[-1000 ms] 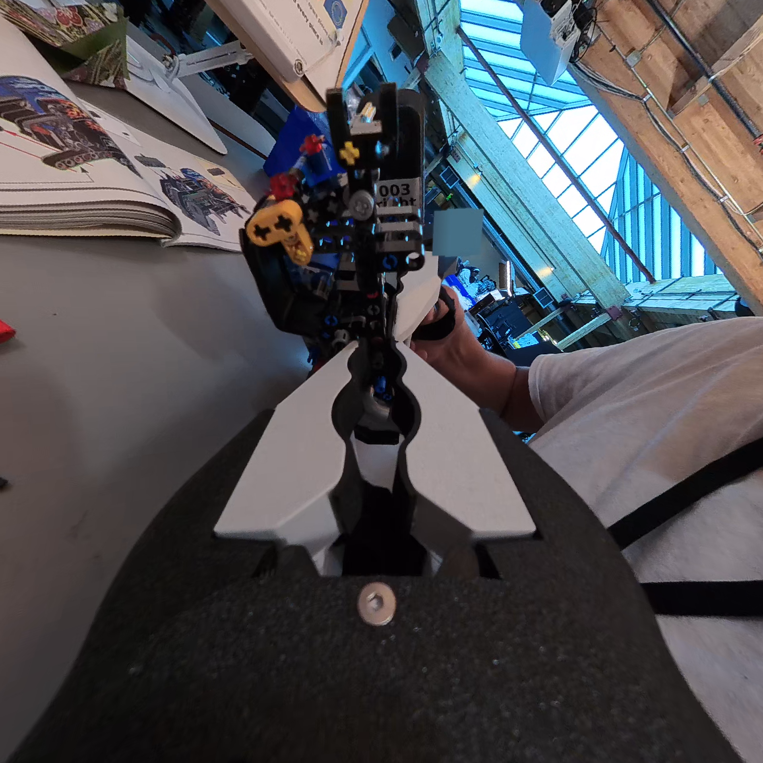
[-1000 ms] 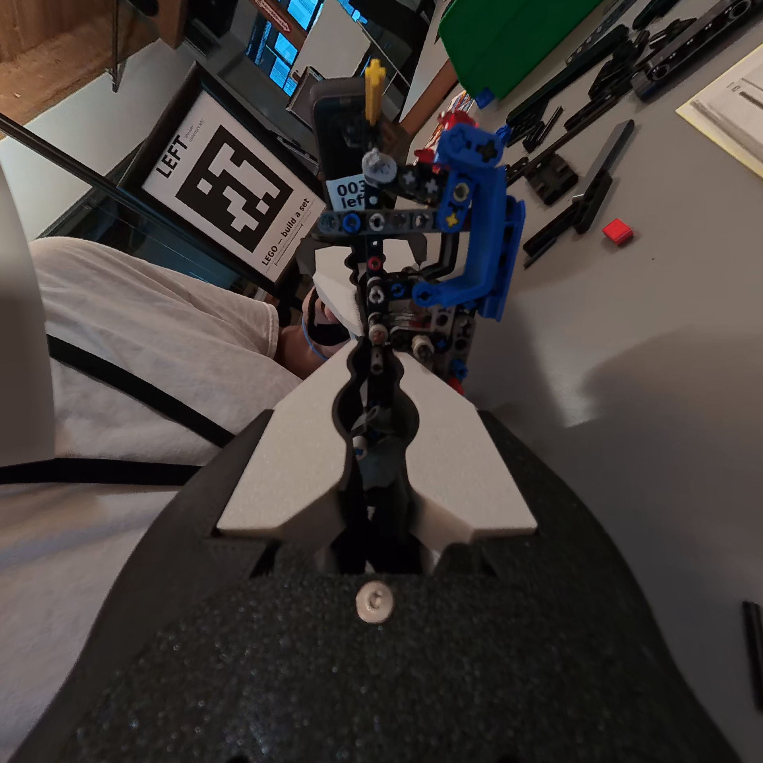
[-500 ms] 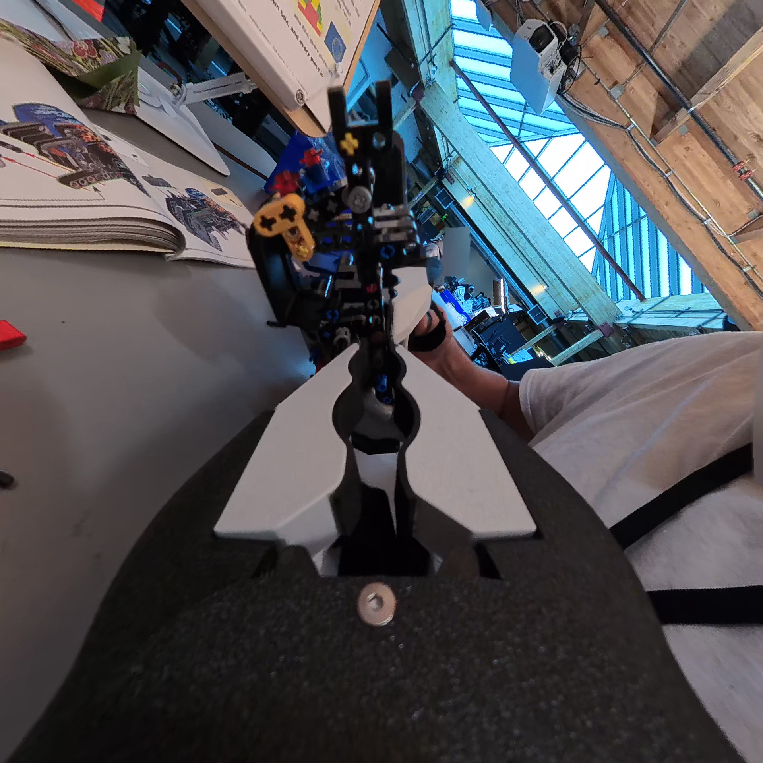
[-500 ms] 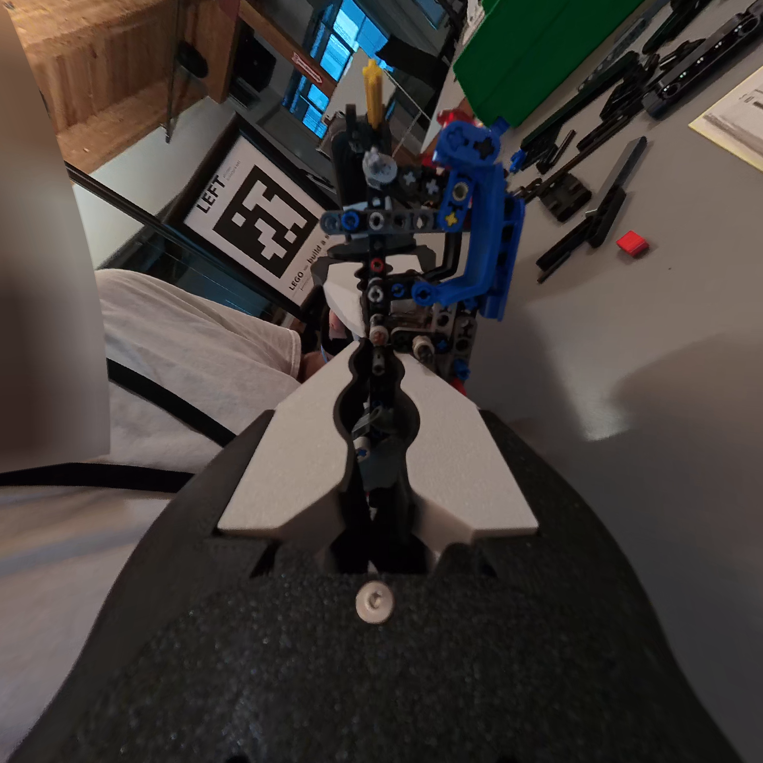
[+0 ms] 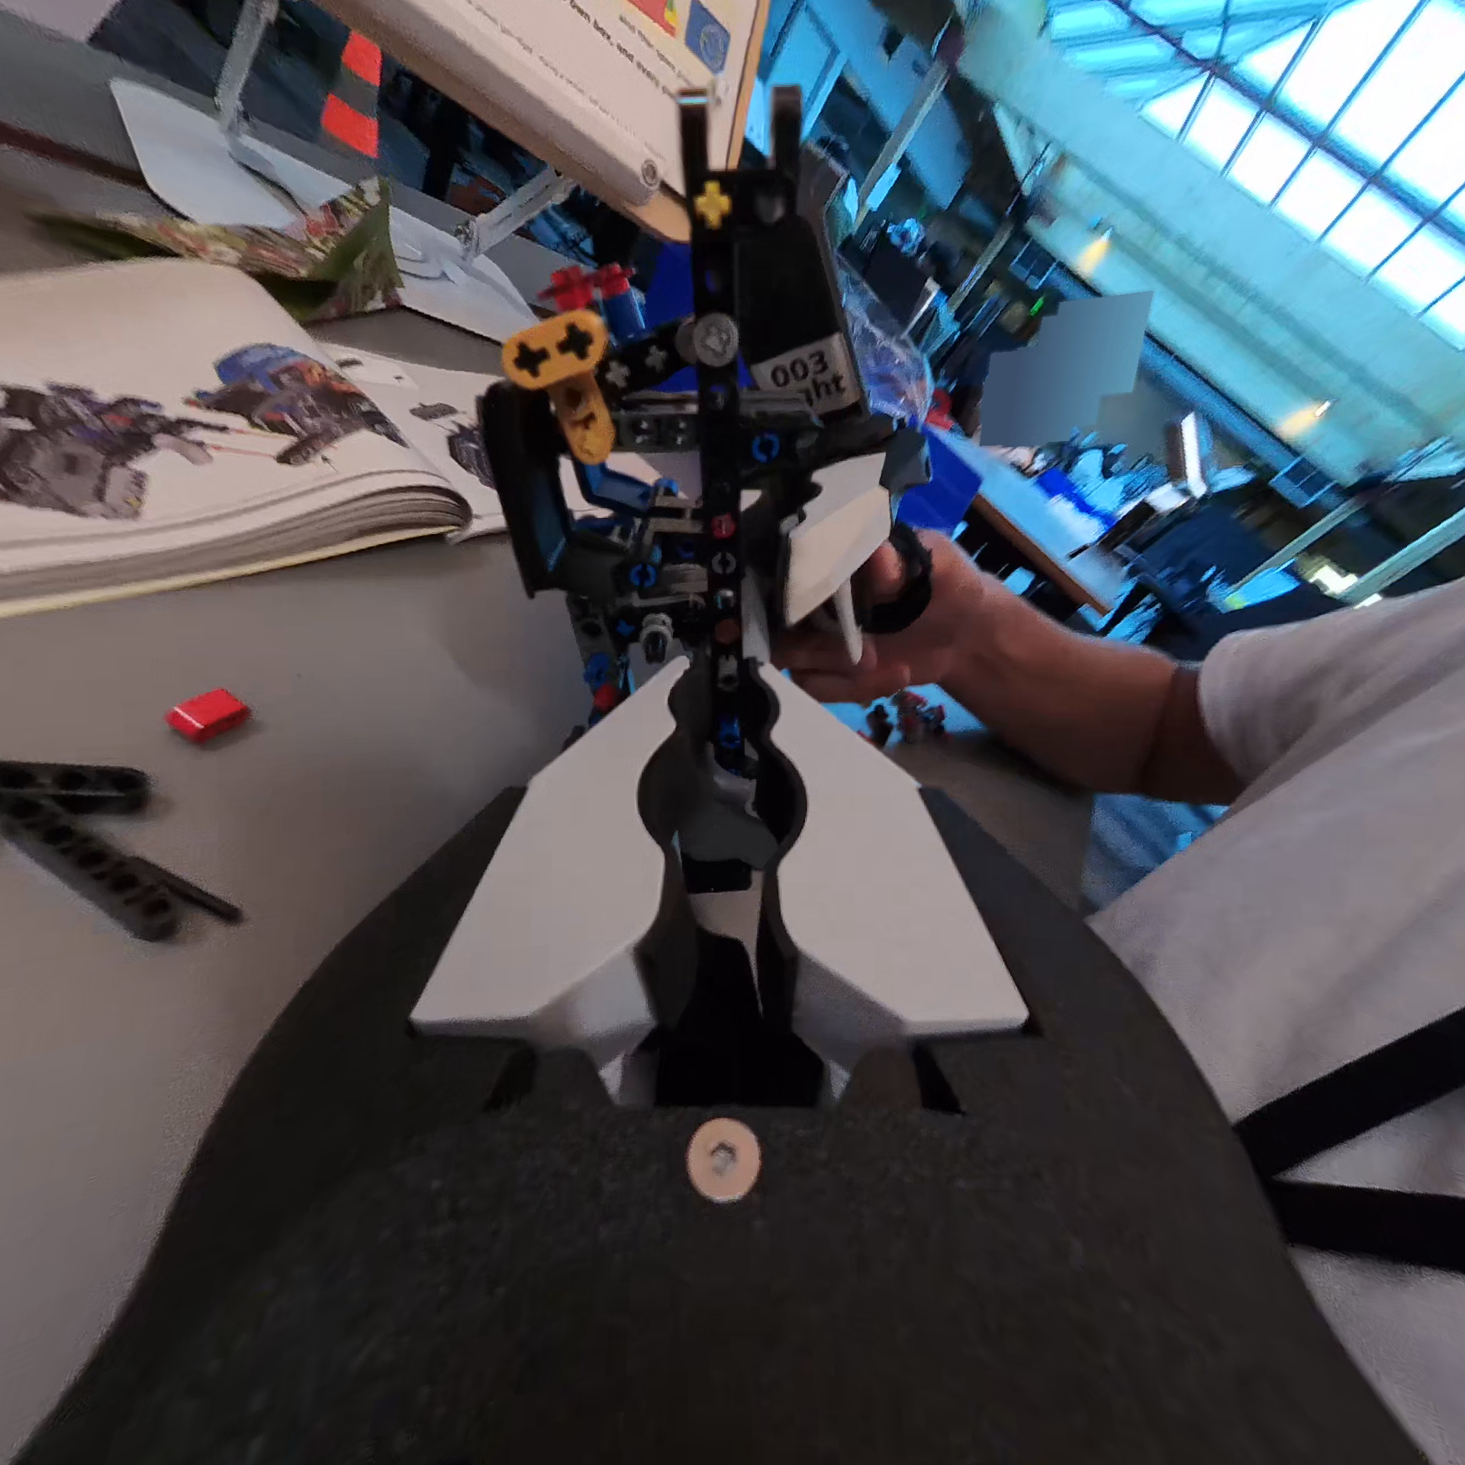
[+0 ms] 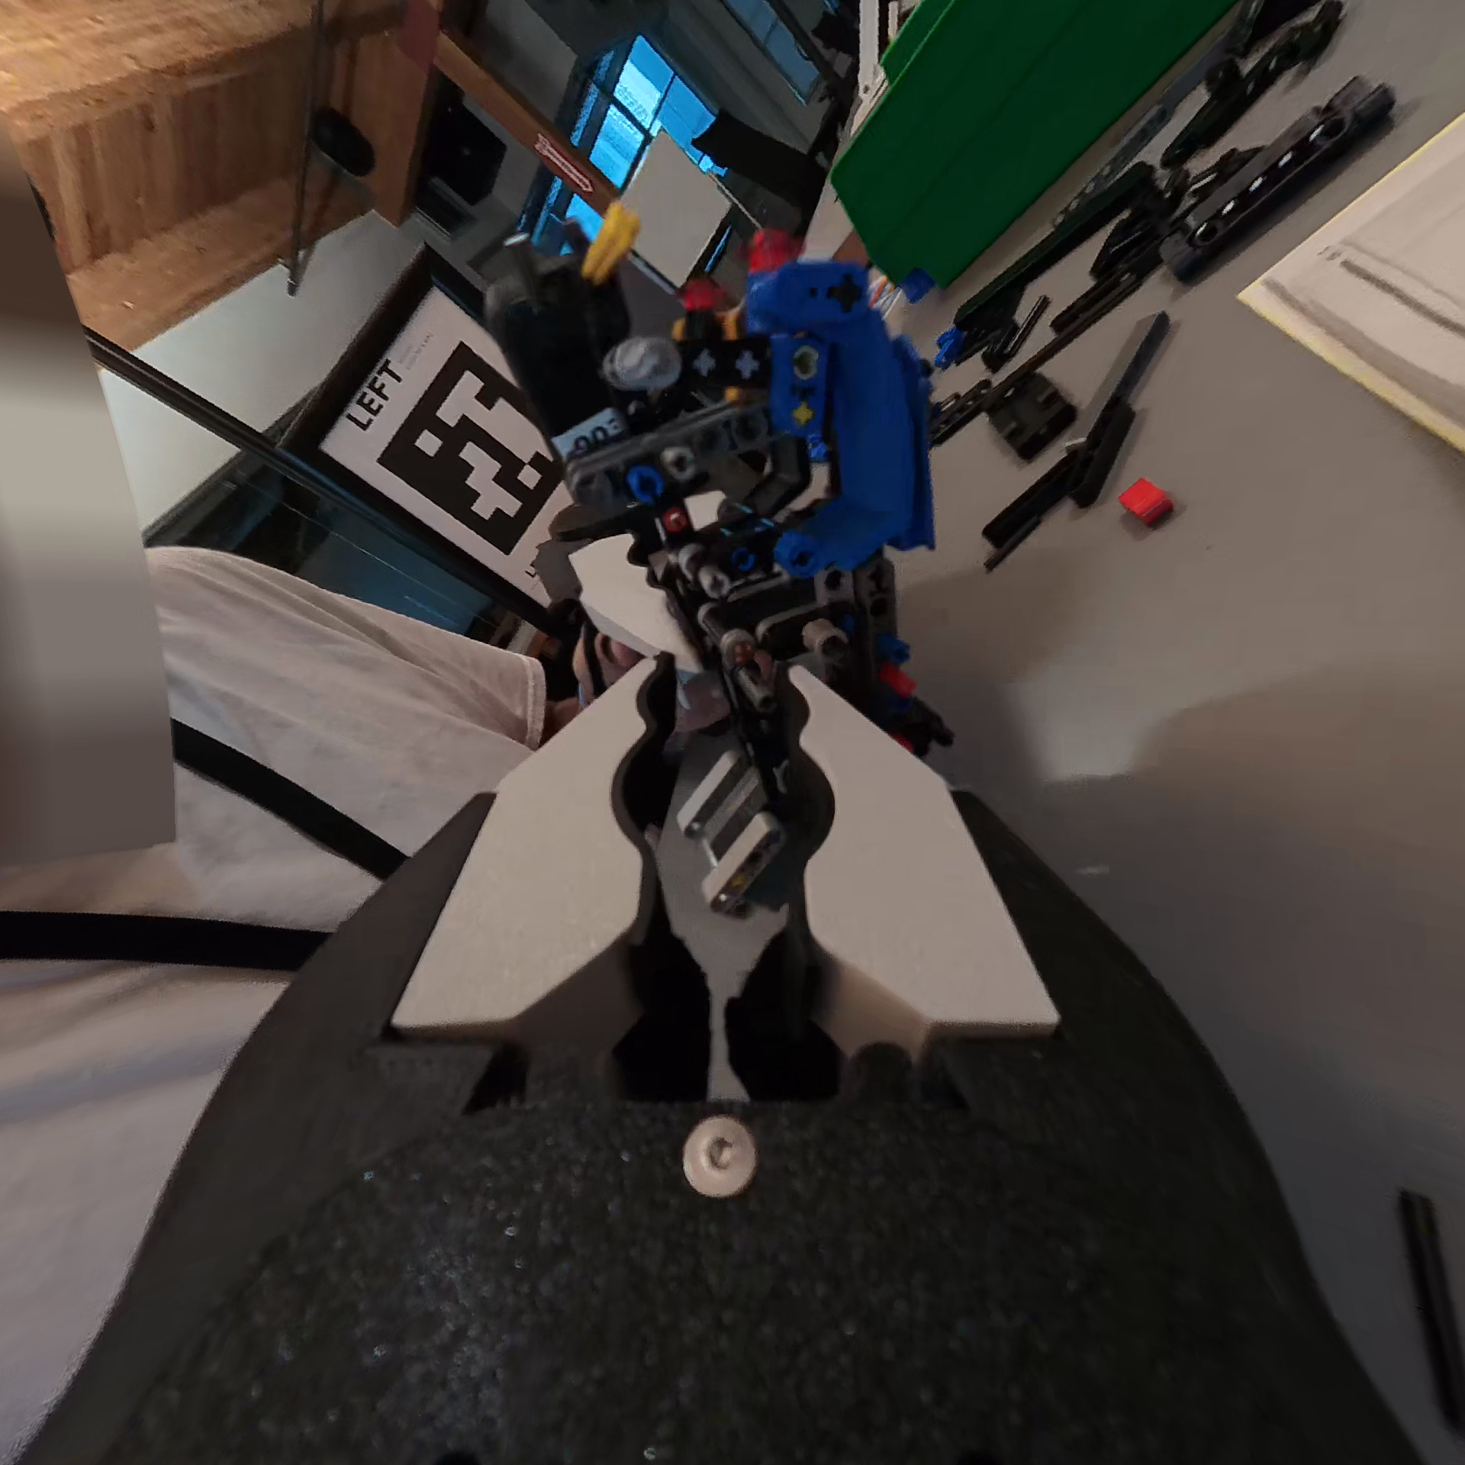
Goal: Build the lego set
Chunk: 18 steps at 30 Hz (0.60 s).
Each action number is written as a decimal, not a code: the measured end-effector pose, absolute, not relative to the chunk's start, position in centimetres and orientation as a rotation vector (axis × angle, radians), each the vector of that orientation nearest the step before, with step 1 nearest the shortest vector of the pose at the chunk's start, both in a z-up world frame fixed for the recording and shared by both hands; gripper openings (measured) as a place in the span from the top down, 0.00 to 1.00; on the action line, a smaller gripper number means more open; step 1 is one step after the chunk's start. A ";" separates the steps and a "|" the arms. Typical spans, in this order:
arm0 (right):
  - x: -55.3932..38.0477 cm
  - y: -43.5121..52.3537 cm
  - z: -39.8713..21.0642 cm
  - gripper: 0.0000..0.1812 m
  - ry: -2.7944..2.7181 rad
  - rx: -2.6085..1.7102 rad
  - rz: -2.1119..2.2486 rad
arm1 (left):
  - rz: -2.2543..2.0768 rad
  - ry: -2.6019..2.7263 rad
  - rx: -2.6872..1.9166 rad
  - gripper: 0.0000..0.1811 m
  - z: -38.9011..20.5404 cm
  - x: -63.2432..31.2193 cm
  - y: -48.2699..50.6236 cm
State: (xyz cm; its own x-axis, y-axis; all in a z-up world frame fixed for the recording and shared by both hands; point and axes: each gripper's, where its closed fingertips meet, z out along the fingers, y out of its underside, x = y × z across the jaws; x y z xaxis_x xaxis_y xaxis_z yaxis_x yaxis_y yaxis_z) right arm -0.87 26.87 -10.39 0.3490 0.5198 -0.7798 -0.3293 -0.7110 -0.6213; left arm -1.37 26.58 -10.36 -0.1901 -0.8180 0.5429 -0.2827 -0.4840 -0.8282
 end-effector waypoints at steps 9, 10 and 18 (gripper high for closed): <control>2.5 26.9 -6.6 0.70 -0.292 -1.905 1.088 | -0.983 1.570 -1.342 0.97 -8.8 -2.1 29.1; 2.5 26.7 -6.4 0.67 -0.302 -1.916 1.059 | -0.900 1.601 -1.301 0.97 -8.9 -2.0 29.2; 3.2 25.8 -9.0 0.46 -0.185 -2.029 0.908 | -0.324 1.777 -0.965 0.97 -11.0 -0.6 28.2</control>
State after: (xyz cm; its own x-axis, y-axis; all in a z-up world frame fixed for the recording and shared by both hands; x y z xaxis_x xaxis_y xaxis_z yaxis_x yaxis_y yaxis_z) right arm 3.20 25.76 -8.97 0.7217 0.4431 -0.5318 -0.1999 -0.6021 -0.7730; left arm -0.61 28.18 -11.03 -0.1348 -0.7369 -0.6624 -0.4559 0.6397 -0.6189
